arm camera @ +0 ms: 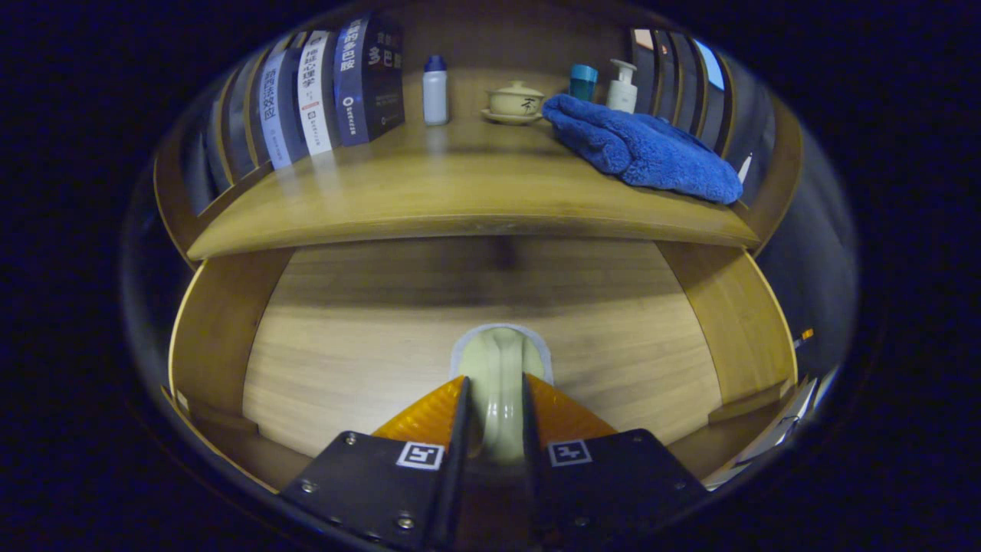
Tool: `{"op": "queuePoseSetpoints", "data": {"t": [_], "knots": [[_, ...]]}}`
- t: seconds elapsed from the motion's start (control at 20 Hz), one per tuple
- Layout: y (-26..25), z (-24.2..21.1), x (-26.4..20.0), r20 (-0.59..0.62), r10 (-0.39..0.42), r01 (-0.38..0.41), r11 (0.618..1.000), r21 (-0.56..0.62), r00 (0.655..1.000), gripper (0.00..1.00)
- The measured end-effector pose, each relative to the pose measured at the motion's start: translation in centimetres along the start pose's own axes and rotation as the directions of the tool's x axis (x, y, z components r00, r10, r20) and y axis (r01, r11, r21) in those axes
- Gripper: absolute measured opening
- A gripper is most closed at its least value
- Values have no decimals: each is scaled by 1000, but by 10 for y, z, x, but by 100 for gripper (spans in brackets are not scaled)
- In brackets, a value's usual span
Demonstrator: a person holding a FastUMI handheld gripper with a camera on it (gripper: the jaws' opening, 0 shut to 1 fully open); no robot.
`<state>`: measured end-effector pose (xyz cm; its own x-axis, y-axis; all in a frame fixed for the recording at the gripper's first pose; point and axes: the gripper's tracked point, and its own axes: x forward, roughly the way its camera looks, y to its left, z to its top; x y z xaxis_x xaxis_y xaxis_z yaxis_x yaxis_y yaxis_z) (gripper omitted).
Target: Pull open the drawer, take out the items inside it, and place them on the countertop above the cabinet.
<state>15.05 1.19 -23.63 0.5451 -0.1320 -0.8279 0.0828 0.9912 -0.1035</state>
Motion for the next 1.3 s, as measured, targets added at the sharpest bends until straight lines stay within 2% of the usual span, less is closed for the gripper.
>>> {"op": "queuePoseSetpoints", "data": {"t": [0.05,0.1,0.25,0.4,0.8,1.1,1.25,1.3], "knots": [[6,7,-11,20,36,-37,999,6,999,35],[13,2,1,30,63,-63,998,1,998,16],[13,4,7,80,57,-56,998,-21,995,16],[19,13,10,178,86,-91,996,20,980,16],[19,18,2,237,90,-95,995,11,967,16],[15,26,-2,242,53,-46,998,-34,969,16],[4,34,-11,267,1,11,999,-43,964,16],[8,38,-19,291,29,-18,999,-42,956,16]]}}
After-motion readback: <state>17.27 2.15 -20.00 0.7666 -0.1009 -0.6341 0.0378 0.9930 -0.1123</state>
